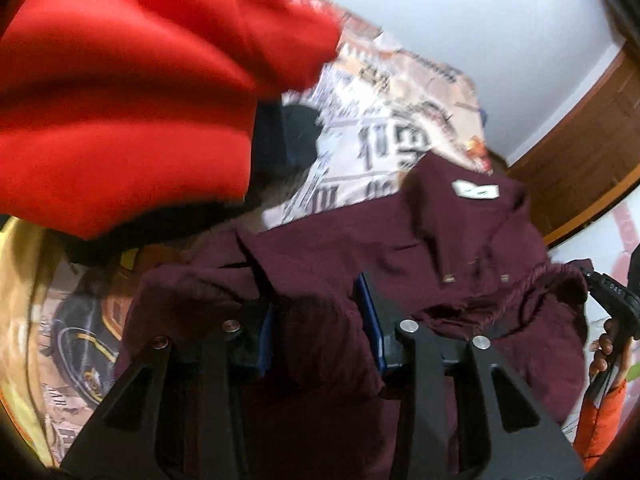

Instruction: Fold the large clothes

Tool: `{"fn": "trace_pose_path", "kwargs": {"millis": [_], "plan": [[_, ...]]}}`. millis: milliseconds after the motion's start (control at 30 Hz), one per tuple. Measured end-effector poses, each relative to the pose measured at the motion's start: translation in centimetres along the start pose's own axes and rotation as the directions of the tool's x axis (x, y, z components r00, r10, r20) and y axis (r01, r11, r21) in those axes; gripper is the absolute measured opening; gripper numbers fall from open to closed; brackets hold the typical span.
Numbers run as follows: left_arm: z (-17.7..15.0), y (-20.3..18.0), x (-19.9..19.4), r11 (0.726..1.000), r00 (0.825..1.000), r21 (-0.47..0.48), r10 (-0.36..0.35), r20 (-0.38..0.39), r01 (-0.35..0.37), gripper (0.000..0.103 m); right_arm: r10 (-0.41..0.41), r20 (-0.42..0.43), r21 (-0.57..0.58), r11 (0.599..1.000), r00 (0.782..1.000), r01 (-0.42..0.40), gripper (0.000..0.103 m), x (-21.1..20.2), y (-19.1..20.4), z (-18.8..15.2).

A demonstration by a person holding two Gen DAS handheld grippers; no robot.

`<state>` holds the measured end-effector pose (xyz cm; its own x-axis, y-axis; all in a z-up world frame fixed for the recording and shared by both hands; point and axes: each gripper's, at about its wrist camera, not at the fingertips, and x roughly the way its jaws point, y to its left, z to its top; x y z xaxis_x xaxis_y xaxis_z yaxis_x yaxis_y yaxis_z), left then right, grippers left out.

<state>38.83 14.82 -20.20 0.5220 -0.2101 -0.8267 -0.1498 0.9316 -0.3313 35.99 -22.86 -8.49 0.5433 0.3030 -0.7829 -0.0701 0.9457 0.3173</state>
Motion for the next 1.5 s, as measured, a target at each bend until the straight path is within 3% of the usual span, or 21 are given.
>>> {"fn": "trace_pose_path", "kwargs": {"millis": [233, 333, 400, 467, 567, 733, 833, 1100, 1200, 1367, 1500], "plan": [[-0.3, -0.2, 0.7, 1.000, 0.999, 0.026, 0.016, -0.031, -0.016, 0.043, 0.020, -0.036, 0.019, 1.000, 0.999, -0.020, 0.014, 0.9, -0.8, 0.0], [-0.2, -1.0, -0.3, 0.998, 0.999, 0.061, 0.014, -0.035, -0.012, 0.050, 0.032, -0.080, 0.052, 0.998, 0.996, -0.028, 0.025, 0.5, -1.1, 0.2], [-0.3, -1.9, -1.3, 0.996, 0.999, 0.091, -0.020, -0.040, 0.023, 0.067, 0.027, -0.091, 0.060, 0.998, 0.996, -0.022, 0.035, -0.1, -1.1, 0.4], [-0.5, -2.7, -2.9, 0.990, 0.998, 0.127, -0.049, -0.026, 0.052, 0.072, 0.024, -0.075, 0.053, 0.998, 0.997, -0.020, 0.043, -1.1, -0.8, 0.4], [-1.1, -4.0, -4.9, 0.982, 0.999, 0.187, -0.034, 0.008, 0.032, 0.077, 0.014, -0.035, 0.019, 1.000, 0.999, -0.014, 0.050, -3.3, 0.1, 0.2], [-2.4, -4.9, -7.4, 0.975, 0.996, 0.220, 0.014, 0.083, -0.032, 0.078, -0.001, 0.021, -0.085, 0.996, 1.000, 0.003, 0.054, -6.1, 2.6, -1.3], [-3.5, -4.8, -8.2, 0.973, 0.994, 0.225, 0.021, 0.106, -0.045, 0.086, -0.005, 0.032, -0.173, 0.985, 0.999, 0.010, 0.058, -6.6, 4.5, -2.8], [-7.5, -4.4, -4.3, 0.973, 0.995, 0.209, 0.103, 0.003, -0.102, 0.087, -0.064, -0.071, -0.282, 0.959, 0.995, 0.042, 0.059, -3.1, 7.1, -7.4], [-9.2, -3.7, -2.9, 0.974, 0.993, 0.194, 0.119, -0.024, -0.112, 0.088, -0.110, -0.064, -0.310, 0.947, 0.992, 0.085, 0.059, -2.6, 7.6, -8.8], [-10.5, -2.7, -3.5, 0.984, 0.995, 0.151, 0.099, -0.015, -0.095, 0.088, -0.171, -0.016, -0.365, 0.919, 0.985, 0.153, 0.059, -2.9, 8.7, -9.7], [-11.1, -2.5, -5.4, 0.973, 0.988, 0.174, 0.148, 0.044, -0.154, 0.088, -0.192, 0.007, -0.408, 0.896, 0.981, 0.178, 0.059, -3.4, 9.9, -9.8]]}}
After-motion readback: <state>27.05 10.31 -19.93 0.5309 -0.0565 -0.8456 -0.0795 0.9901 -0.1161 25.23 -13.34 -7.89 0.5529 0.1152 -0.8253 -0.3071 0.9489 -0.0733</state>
